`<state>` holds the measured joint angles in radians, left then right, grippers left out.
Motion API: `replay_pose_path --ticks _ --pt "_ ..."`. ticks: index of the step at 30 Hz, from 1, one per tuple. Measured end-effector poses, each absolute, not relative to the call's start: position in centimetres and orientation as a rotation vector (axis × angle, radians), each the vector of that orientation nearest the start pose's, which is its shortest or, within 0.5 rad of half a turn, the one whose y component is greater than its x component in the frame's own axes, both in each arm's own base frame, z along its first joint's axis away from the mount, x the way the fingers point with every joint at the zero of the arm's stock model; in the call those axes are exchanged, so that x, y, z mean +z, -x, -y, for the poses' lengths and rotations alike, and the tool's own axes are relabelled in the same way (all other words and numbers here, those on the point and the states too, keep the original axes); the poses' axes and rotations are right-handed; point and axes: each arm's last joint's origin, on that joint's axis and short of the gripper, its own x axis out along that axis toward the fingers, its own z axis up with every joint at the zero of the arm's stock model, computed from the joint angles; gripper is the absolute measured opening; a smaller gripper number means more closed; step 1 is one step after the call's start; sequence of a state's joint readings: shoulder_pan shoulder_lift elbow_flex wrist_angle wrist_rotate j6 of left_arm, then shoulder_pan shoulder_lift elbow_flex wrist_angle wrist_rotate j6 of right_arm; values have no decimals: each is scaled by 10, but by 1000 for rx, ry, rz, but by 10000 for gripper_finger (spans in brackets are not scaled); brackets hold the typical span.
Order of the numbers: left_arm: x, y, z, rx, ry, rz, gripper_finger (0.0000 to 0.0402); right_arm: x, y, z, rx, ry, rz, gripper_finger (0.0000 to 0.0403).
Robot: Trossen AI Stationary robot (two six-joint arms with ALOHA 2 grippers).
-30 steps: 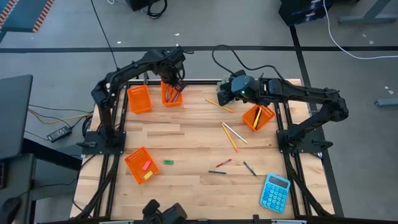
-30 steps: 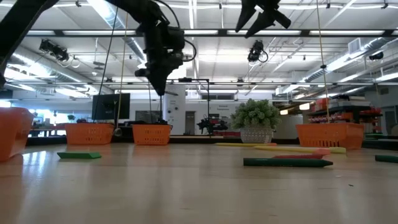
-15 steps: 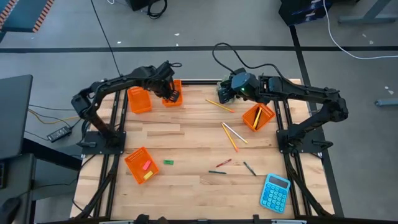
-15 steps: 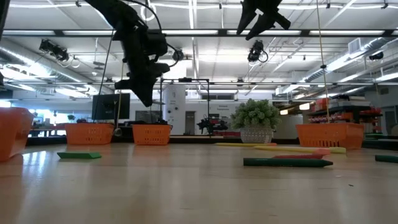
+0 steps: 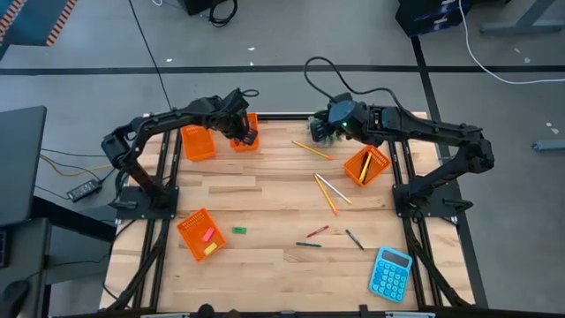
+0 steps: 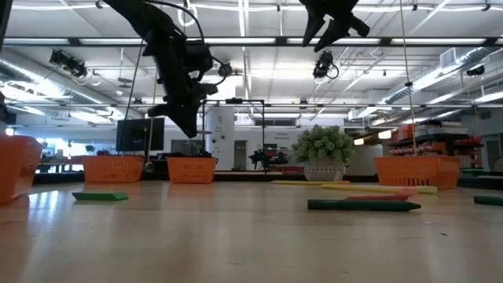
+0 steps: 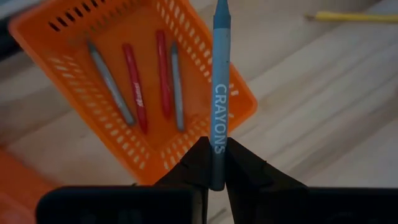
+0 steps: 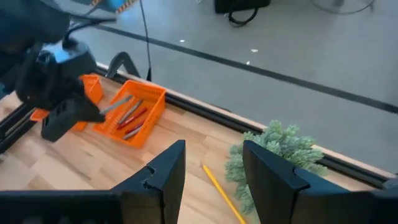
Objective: Sort crayons/erasers/pens/pencils in bins
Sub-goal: Put the gray crayon into the middle orange bin
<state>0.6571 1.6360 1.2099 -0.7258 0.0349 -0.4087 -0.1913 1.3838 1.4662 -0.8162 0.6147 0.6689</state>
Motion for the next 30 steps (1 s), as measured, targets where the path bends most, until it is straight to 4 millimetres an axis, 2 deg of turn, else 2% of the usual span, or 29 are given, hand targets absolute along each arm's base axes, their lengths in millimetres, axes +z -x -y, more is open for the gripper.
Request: replay_pose_path --ticks 6,12,17,23,30 --pt "212 -253 -192 769 810 -1003 40 381 -267 72 -1036 -417 -440 166" --pt "210 -254 -193 768 821 -974 44 381 -265 79 -1068 -417 -431 166" --pt "199 -254 -200 781 841 -990 36 381 -264 84 -1090 -422 -428 166" --pt "181 -257 -211 744 906 -1035 49 381 -263 87 -1108 -453 -410 166" --pt "194 -263 -226 731 858 -996 36 381 -264 84 -1105 -480 -395 166"
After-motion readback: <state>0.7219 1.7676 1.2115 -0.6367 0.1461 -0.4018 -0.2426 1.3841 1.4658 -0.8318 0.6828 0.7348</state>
